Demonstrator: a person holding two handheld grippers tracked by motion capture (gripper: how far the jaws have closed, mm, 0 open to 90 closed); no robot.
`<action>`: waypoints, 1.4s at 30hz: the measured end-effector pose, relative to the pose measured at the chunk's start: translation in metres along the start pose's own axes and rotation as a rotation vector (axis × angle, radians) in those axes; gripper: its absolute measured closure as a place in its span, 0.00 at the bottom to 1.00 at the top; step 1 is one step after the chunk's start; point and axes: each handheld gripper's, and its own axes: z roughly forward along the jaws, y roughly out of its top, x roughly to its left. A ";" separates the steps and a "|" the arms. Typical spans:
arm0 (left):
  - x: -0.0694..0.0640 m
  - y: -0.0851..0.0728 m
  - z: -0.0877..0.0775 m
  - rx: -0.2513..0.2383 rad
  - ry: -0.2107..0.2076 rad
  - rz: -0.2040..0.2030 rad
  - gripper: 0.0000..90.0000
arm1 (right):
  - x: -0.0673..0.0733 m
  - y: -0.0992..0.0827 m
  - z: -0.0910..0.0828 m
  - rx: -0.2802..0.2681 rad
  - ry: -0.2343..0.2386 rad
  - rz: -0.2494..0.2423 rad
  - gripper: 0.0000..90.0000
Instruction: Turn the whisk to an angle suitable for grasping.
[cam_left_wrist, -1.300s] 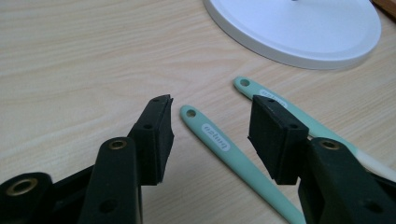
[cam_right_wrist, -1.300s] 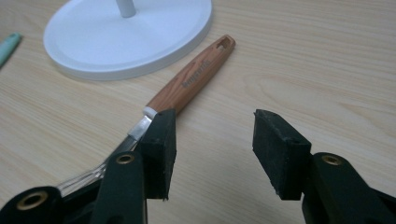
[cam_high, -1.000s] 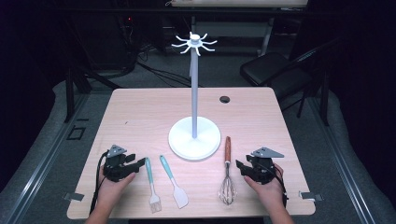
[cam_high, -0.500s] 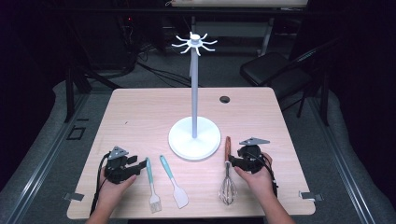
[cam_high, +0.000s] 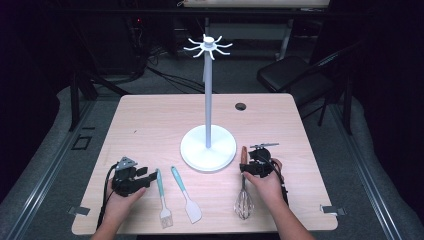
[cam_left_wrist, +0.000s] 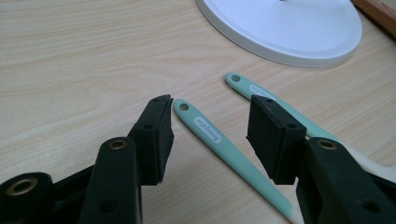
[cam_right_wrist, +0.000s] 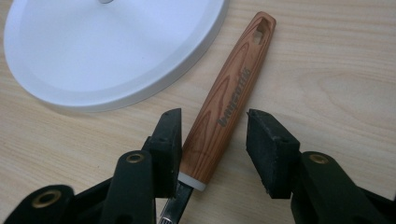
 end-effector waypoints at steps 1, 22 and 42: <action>0.000 0.000 0.000 0.001 0.000 0.001 0.55 | 0.000 0.000 0.000 0.000 0.000 0.000 0.63; 0.003 0.000 -0.003 -0.007 0.019 -0.008 0.55 | 0.008 -0.001 0.011 0.092 -0.035 0.050 0.68; 0.001 0.000 -0.005 -0.009 0.011 -0.006 0.55 | -0.019 -0.006 0.000 0.086 -0.075 0.080 0.77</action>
